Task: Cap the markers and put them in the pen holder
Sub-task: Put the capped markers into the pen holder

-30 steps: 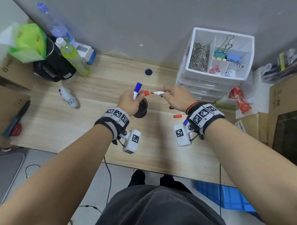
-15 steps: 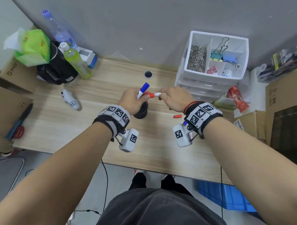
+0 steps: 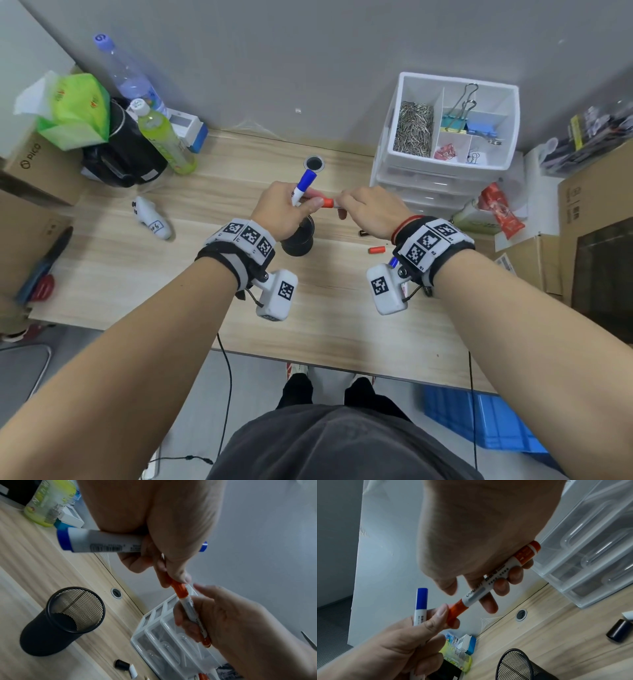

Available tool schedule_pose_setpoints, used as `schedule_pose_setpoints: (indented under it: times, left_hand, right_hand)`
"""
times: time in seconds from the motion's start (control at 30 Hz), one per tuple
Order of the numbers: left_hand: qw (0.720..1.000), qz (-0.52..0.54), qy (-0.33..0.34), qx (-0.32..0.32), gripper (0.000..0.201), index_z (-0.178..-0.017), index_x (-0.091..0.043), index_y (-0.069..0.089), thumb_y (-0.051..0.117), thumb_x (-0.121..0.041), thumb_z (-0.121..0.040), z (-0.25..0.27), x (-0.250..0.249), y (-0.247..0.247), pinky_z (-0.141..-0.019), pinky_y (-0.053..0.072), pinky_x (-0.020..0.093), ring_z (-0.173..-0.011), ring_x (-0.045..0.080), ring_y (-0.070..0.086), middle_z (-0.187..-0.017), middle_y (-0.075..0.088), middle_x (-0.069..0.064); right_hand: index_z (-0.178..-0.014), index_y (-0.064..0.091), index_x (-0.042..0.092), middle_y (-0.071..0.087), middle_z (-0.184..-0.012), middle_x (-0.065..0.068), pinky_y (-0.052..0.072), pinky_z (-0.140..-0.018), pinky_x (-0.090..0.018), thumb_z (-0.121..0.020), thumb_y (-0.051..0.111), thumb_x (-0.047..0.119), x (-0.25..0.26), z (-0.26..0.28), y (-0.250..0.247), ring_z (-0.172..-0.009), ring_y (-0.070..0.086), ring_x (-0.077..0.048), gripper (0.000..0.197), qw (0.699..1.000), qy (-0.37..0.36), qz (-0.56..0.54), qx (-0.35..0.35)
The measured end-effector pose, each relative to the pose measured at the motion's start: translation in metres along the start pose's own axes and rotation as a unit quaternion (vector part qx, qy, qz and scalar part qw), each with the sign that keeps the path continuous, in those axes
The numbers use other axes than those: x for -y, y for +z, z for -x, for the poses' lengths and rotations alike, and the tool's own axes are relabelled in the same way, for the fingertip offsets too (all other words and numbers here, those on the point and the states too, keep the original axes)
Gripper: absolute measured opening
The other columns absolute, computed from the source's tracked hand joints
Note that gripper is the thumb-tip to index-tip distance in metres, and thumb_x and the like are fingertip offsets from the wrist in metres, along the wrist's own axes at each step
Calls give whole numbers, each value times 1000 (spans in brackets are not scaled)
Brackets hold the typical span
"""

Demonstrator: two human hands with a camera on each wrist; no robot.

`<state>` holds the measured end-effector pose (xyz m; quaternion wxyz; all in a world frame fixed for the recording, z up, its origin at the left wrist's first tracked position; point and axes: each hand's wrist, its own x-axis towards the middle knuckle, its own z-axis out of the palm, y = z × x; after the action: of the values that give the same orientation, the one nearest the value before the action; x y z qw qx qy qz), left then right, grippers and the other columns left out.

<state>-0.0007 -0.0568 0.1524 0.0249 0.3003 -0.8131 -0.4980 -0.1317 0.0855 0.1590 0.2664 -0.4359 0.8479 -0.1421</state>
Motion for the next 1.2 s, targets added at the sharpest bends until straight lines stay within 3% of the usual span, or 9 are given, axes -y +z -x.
schedule_pose_setpoints:
  times: [0.1,0.2,0.3,0.4,0.63,0.8,1.0,1.1,1.2]
  left_hand:
    - [998,60,-8,4,15,-95,-16,74,77,-22,-81,5,-5,0,-51,44,12,-52,-4,58,-75,69,-6]
    - [996,83,-16,32,21,-88,-14,74,82,-23,-71,6,-7,6,-60,44,22,-60,11,54,-71,69,10]
    - [996,76,-39,30,17,-89,-11,73,80,-17,-75,6,-4,8,-65,47,17,-61,3,61,-78,73,4]
    - [996,78,-39,-6,26,-102,-19,72,80,-16,-77,9,4,8,-79,49,22,-84,6,68,-87,74,-3]
    - [987,149,-60,6,46,-112,-22,67,86,-29,-70,16,13,29,-69,49,28,-70,12,60,-89,65,4]
    - [988,144,-55,-10,17,-71,-26,64,78,-34,-73,13,11,46,-63,44,31,-54,7,54,-59,61,-12]
    - [970,193,-123,-86,26,-84,-16,61,54,-38,-96,-3,24,40,-77,49,38,-69,20,56,-74,61,0]
    - [953,223,-165,-125,17,-88,-24,55,49,-36,-99,-18,37,30,-95,51,45,-92,23,65,-88,67,-1]
    - [950,219,-154,-159,11,-93,-20,55,51,-28,-99,-36,51,25,-98,50,49,-93,21,66,-88,70,-1]
  right_hand:
    - [-93,73,28,69,-90,-6,43,-77,-37,-84,14,84,3,1,2,-88,61,-28,82,997,41,-60,31]
    - [-89,73,3,61,-67,-12,42,-66,-35,-66,24,98,9,-2,6,-68,60,-30,109,993,79,-79,39]
    - [-52,46,9,42,-52,0,39,-62,-35,-62,40,97,10,-2,6,-54,45,-23,89,984,109,-135,30]
    - [-50,36,22,36,-50,6,32,-60,-34,-65,47,93,6,1,4,-49,35,-17,74,973,118,-195,23]
    - [-43,33,23,33,-42,8,35,-61,-34,-72,43,83,-4,1,20,-44,31,-17,68,939,130,-318,-15]
    - [-73,63,21,33,-54,6,27,-44,-20,-93,8,75,13,9,26,-39,29,-5,80,931,88,-342,90]
    - [-120,67,14,61,-106,2,42,-83,-30,-94,19,73,-12,2,34,-99,59,-16,80,947,126,-276,106]
    - [-100,67,15,67,-93,0,55,-88,-43,-95,43,60,-56,0,47,-92,65,-23,51,965,166,-198,42]
    - [-85,60,15,73,-87,-2,48,-58,-31,-98,47,46,-92,4,61,-74,67,-19,36,956,219,-190,33]
